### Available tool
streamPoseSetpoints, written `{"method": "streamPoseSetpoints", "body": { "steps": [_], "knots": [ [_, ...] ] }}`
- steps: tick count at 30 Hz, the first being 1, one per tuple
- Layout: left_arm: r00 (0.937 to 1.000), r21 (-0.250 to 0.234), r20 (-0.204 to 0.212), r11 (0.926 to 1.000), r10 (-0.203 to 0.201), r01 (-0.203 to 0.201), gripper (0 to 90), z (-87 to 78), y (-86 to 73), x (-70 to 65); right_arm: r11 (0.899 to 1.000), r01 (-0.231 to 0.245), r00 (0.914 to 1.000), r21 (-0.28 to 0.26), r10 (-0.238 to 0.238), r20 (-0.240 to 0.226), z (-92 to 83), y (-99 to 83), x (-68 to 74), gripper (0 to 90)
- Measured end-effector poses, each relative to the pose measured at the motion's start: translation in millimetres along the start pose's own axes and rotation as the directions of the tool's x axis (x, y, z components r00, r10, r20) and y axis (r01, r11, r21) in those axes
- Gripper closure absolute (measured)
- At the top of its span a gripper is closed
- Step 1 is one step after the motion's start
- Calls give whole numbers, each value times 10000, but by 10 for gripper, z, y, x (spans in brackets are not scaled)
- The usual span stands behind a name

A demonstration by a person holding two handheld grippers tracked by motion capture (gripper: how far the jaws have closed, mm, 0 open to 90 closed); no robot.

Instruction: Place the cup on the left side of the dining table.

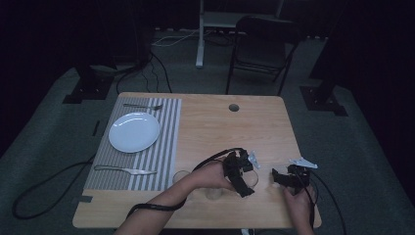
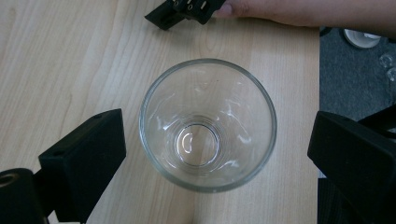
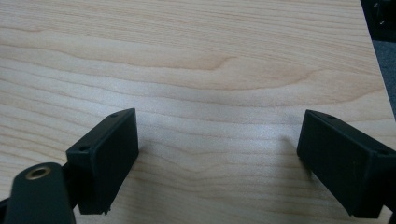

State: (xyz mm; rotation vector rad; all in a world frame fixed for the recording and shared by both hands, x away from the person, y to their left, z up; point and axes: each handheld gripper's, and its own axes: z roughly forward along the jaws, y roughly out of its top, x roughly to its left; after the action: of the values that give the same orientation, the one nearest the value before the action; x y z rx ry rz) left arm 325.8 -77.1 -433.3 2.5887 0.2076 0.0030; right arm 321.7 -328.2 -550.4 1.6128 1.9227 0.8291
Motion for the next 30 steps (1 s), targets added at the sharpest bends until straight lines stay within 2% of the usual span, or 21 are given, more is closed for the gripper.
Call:
{"method": "streamPoseSetpoints", "body": {
  "steps": [4,5,6,9,11,12,14,21,30],
  "knots": [
    [9997,397,-242,9992,-57,66,76,50,35,21,10000,-2,10000,2,2,-1,0,0,0,122],
    [9999,402,-154,9992,-59,65,81,51,40,23,10000,-2,10000,1,2,-2,0,0,0,122],
    [9999,356,-152,9994,-8,13,155,50,44,20,10000,-3,10000,2,3,0,0,0,0,123],
    [9998,520,-184,9986,0,10,178,68,81,11,10000,-8,10000,4,8,-1,0,0,0,122],
    [9996,708,-243,9973,-151,168,241,91,109,13,10000,-5,10000,3,5,-2,0,0,0,122],
    [9993,794,-292,9965,-249,271,241,103,124,20,10000,-4,10000,4,4,-2,0,0,0,122],
    [9991,956,-120,9945,-409,419,258,120,142,28,10000,0,10000,7,0,-4,-1,0,0,122],
    [9988,1300,-462,9912,-179,237,277,164,170,-15,10000,-3,10000,3,3,-5,0,0,0,122],
    [9985,1539,-535,9878,-142,223,283,168,187,-31,10000,-3,10000,3,3,-4,0,0,0,122]
  ]
}}
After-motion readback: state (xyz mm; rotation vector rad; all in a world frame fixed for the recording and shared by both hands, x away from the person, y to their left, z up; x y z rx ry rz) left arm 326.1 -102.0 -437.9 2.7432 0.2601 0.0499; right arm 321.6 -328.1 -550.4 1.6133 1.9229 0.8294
